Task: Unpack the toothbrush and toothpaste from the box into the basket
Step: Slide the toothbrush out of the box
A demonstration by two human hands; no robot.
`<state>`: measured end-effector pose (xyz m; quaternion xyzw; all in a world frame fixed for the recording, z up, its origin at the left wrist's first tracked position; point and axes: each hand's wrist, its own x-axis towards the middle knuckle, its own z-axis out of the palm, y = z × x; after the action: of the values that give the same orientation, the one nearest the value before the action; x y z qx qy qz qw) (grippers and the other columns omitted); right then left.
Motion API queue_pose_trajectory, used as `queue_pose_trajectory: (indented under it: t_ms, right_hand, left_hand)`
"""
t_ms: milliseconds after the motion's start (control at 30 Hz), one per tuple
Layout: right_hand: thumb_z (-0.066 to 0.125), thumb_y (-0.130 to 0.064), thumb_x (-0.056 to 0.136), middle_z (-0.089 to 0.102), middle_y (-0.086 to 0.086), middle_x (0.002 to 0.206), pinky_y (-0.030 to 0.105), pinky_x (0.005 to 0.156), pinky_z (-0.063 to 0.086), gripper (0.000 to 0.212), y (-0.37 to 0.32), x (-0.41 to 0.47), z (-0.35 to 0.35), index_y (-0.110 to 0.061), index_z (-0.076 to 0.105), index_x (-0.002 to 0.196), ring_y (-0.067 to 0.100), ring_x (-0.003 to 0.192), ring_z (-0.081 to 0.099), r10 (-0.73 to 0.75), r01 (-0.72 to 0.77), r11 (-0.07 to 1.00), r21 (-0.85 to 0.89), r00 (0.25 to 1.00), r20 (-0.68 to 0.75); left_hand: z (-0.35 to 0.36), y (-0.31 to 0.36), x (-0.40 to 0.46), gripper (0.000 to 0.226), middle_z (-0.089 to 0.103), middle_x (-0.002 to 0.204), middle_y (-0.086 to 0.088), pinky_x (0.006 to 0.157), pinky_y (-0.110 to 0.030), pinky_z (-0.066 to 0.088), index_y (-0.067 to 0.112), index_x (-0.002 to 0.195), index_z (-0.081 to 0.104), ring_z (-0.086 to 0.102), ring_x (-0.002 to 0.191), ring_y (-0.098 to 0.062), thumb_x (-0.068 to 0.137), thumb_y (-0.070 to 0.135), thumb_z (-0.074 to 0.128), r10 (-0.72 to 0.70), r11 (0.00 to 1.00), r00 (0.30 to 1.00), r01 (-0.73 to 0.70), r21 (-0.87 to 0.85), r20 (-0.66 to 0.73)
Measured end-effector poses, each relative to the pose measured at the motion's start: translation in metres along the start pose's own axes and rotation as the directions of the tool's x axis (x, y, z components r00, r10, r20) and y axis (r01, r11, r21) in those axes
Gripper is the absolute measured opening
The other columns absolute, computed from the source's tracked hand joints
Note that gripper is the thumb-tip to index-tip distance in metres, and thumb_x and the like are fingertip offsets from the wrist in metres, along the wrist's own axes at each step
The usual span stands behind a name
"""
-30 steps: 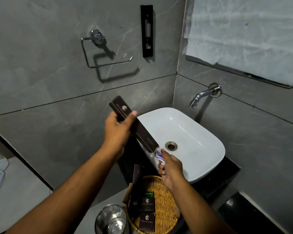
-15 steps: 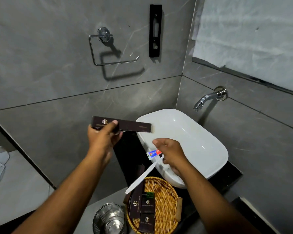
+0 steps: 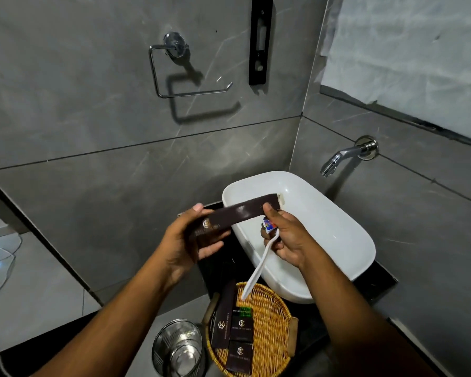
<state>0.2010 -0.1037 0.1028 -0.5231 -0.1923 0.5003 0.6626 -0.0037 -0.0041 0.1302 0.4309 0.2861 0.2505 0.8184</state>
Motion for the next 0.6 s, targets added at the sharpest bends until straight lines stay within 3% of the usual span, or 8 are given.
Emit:
queue_pose_trajectory:
  t_ms: [100,167,233,300,433,600]
  right_hand:
    - [0.070,-0.042,0.082,0.052,-0.004,0.048,0.018,0.034,0.033,0.023,-0.013,-0.003,0.001,-0.021,0.063,0.074,0.007,0.040,0.046,-0.005,0.013,0.980,-0.197,0.999,0.038]
    - [0.070,-0.039,0.083,0.057,-0.002,0.053,0.018,0.037,0.033,0.021,-0.017,-0.006,0.011,-0.025,0.070,0.068,0.007,0.042,0.048,0.016,0.022,0.935,-0.354,0.994,0.104]
    - [0.070,-0.038,0.083,0.067,0.000,0.065,0.019,0.045,0.036,0.014,-0.016,-0.008,0.023,-0.025,0.073,0.080,0.008,0.050,0.055,0.048,0.034,0.874,-0.484,0.986,0.157]
    - [0.072,-0.040,0.080,0.068,-0.007,0.061,0.018,0.044,0.035,0.019,-0.013,-0.008,0.031,-0.021,0.071,0.084,0.004,0.049,0.054,0.008,0.087,0.788,-0.609,0.988,0.152]
    - [0.074,-0.042,0.078,0.057,-0.007,0.055,0.023,0.054,0.040,0.031,-0.002,-0.003,0.029,-0.018,0.061,0.062,0.004,0.053,0.051,-0.226,0.260,0.467,-0.845,0.959,0.170]
    - [0.065,-0.048,0.083,0.055,-0.002,0.053,0.029,0.051,0.037,0.042,0.020,0.003,0.030,-0.022,0.049,0.055,0.013,0.054,0.053,-0.311,0.282,0.154,-0.947,0.924,0.225]
  left_hand:
    - [-0.007,0.006,-0.003,0.043,0.075,0.088,-0.015,0.068,-0.031,0.056,0.008,0.099,0.072,0.071,0.077,-0.027,0.077,0.045,0.065,0.002,0.969,0.996,-0.023,0.248,0.087]
    - [0.000,0.004,-0.003,0.028,0.073,0.078,-0.013,0.064,-0.028,0.053,0.008,0.090,0.073,0.067,0.068,-0.022,0.078,0.033,0.073,0.037,0.874,0.988,-0.105,0.475,0.152]
    - [0.008,-0.001,0.000,0.012,0.070,0.074,-0.013,0.065,-0.030,0.051,0.010,0.081,0.072,0.064,0.066,-0.022,0.079,0.022,0.076,0.068,0.771,0.987,-0.145,0.621,0.147]
    - [0.009,-0.008,0.005,0.008,0.069,0.076,-0.015,0.067,-0.035,0.049,0.009,0.079,0.070,0.063,0.068,-0.024,0.079,0.016,0.076,0.116,0.738,0.989,-0.151,0.658,0.097]
    - [-0.020,-0.023,0.008,0.010,0.069,0.082,-0.014,0.073,-0.040,0.052,0.006,0.083,0.069,0.065,0.074,-0.024,0.077,0.009,0.076,0.179,0.786,0.979,-0.082,0.613,-0.098]
    - [-0.091,-0.046,0.003,0.024,0.069,0.087,-0.006,0.067,-0.031,0.051,0.019,0.085,0.062,0.066,0.079,-0.020,0.072,0.006,0.077,0.249,0.806,0.879,0.045,0.591,-0.406]
